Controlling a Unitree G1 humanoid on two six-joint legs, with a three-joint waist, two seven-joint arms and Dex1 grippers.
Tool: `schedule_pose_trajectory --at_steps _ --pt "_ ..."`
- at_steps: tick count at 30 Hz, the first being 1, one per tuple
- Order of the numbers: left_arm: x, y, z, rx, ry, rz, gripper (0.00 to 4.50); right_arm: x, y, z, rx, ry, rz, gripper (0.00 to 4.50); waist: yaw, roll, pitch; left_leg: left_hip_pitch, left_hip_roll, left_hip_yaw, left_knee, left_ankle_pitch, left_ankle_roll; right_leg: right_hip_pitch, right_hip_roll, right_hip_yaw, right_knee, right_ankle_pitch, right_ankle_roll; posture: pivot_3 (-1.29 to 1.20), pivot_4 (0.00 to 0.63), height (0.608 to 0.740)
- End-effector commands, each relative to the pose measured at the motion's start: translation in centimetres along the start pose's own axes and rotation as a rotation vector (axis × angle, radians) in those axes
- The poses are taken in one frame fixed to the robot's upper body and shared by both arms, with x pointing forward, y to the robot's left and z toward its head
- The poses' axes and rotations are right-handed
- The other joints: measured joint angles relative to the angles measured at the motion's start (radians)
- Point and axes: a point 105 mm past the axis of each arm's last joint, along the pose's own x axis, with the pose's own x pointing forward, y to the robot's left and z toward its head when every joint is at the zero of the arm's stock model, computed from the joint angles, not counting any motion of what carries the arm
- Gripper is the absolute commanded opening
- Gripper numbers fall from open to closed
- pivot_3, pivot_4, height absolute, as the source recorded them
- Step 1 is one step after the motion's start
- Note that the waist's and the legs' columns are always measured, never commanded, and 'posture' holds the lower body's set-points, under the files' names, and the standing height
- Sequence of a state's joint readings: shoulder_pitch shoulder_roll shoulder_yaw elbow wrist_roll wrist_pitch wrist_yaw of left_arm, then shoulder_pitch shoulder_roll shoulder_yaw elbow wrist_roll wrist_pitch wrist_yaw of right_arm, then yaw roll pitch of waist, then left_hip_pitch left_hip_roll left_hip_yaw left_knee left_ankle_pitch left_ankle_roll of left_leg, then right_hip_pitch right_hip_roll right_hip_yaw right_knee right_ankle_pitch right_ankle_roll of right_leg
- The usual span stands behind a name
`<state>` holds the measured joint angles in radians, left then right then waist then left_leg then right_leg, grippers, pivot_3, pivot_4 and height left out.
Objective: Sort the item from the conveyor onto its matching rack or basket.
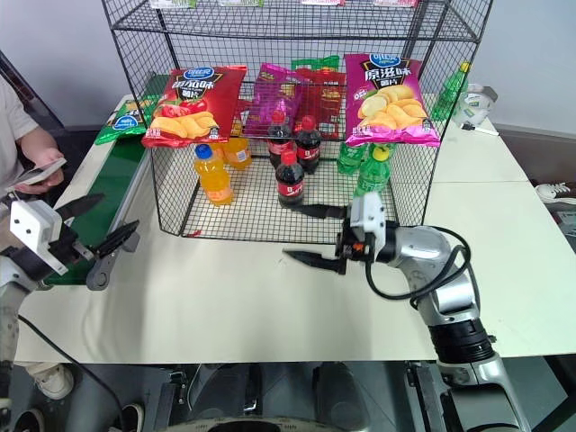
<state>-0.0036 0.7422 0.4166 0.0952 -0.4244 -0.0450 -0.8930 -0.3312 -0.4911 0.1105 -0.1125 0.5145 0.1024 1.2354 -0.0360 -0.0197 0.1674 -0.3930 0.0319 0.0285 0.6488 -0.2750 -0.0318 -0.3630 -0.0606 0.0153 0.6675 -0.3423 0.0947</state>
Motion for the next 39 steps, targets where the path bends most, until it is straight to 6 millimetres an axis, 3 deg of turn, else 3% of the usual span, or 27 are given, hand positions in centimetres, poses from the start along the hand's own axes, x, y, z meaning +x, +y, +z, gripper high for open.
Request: schedule_pose_trajectory --at_steps 1,6,10,22,27,39 --pt "-1.4 0.8 1.4 0.047 -0.013 0.039 4.50 0.4 0.3 -0.2 -0.039 0.005 0.091 3.86 -0.002 0.000 0.000 0.000 0.000 0.000 0.000 0.000 0.000 0.000 0.000 0.000 0.000 0.000 0.000 0.00 0.150 0.739" --pt "-3.4 1.7 1.8 0.134 -0.005 0.173 4.50 1.9 -0.2 -1.8 -0.067 0.060 0.134 3.86 -0.007 0.000 0.000 0.001 0.000 0.000 0.000 0.000 0.000 0.000 0.000 0.000 0.001 0.000 0.000 0.00 0.150 0.739" --pt "-6.3 1.9 0.8 0.246 0.086 0.271 4.50 2.1 -0.3 -2.3 -0.049 0.074 0.125 3.86 -0.010 0.000 0.000 0.001 0.000 0.000 -0.001 0.000 0.000 -0.001 -0.001 0.000 -0.001 0.000 0.000 0.00 0.150 0.739" --pt "-11.5 0.7 0.6 0.796 0.303 0.238 4.50 2.6 -1.7 -1.9 -0.054 0.090 0.160 3.86 -0.009 0.000 0.000 0.001 0.000 0.000 -0.004 0.000 -0.001 -0.002 -0.003 0.000 -0.002 0.000 -0.002 0.00 0.150 0.739" --pt "-12.8 1.4 0.0 0.969 0.380 0.259 4.50 2.6 -1.1 -2.4 -0.045 0.103 0.193 3.86 -0.008 0.000 0.000 0.000 0.000 0.001 -0.006 0.000 -0.001 -0.003 -0.003 0.000 -0.003 0.000 -0.002 0.00 0.150 0.739" --pt "-13.3 2.3 -2.4 0.988 0.435 0.294 4.50 2.8 -1.1 -2.4 -0.060 0.113 0.185 3.86 -0.010 0.000 0.000 0.000 0.000 0.001 -0.006 0.000 -0.001 -0.003 -0.003 0.000 -0.003 0.000 -0.002 0.00 0.150 0.739"
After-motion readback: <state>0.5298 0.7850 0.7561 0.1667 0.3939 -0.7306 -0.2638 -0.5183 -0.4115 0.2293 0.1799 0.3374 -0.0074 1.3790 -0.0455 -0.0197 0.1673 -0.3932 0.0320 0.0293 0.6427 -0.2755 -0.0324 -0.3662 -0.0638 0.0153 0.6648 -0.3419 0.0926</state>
